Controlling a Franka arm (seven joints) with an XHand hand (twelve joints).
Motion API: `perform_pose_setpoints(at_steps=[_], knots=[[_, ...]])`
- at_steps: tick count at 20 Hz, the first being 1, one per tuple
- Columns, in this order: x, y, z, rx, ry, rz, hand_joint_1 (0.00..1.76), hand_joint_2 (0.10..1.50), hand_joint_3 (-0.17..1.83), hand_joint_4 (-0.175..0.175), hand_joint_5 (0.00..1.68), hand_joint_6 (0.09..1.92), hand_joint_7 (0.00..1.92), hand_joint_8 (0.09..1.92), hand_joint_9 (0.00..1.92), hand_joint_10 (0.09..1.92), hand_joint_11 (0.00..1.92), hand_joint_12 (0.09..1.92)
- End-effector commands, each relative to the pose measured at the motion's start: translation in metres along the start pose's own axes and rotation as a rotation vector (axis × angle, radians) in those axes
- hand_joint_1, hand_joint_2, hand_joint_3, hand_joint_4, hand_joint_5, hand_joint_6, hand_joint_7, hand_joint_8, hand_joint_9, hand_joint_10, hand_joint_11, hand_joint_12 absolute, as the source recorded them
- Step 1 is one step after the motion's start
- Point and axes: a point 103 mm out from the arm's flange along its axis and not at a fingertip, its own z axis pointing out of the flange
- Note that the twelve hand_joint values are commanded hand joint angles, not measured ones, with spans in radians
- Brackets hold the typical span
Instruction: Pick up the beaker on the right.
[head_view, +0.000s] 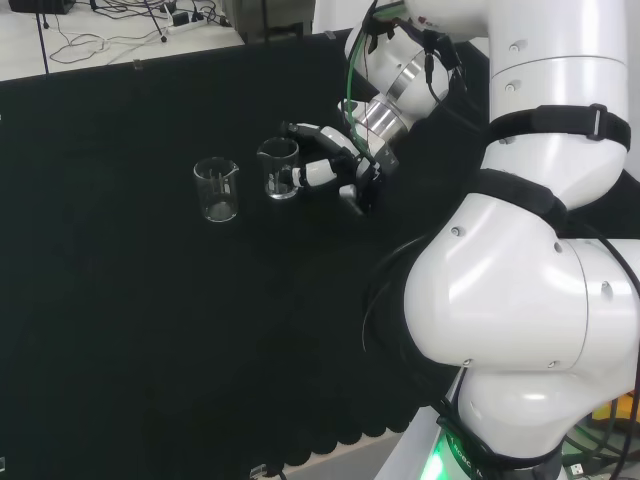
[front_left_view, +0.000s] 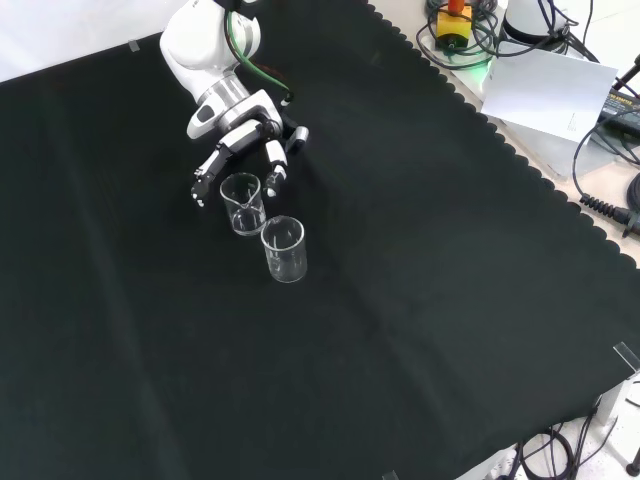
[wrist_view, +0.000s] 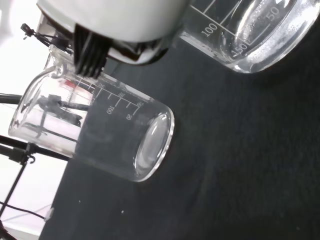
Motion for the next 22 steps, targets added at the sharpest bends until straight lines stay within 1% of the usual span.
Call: perform_pose_setpoints(at_steps=[1, 7, 10, 16, 19, 22], knots=[[0.0029, 0.0043, 0.0000, -0.010, 0.011, -0.015, 1.04, 0.47, 0.72, -0.031, 0.49, 0.09, 0.22, 0.63, 0.31, 0.63, 0.00, 1.31], [0.0048, 0.0068, 0.0020, -0.015, 0.030, -0.028, 1.05, 0.47, 0.72, -0.034, 0.51, 0.09, 0.28, 0.66, 0.35, 0.63, 0.00, 1.33], [0.0044, 0.0071, 0.0038, 0.001, 0.032, -0.024, 1.06, 0.47, 0.73, -0.037, 0.53, 0.09, 0.31, 0.67, 0.37, 0.63, 0.00, 1.34], [0.0008, 0.0080, 0.0079, -0.009, 0.044, -0.013, 1.06, 0.47, 0.73, -0.041, 0.55, 0.11, 0.33, 0.69, 0.38, 0.62, 0.00, 1.34], [-0.0002, 0.0086, 0.0087, -0.014, 0.055, -0.011, 1.06, 0.47, 0.74, -0.043, 0.53, 0.16, 0.30, 0.71, 0.38, 0.60, 0.00, 1.34], [0.0006, 0.0094, 0.0076, -0.018, 0.066, -0.022, 1.07, 0.47, 0.74, -0.047, 0.45, 0.31, 0.29, 0.73, 0.38, 0.60, 0.00, 1.34]])
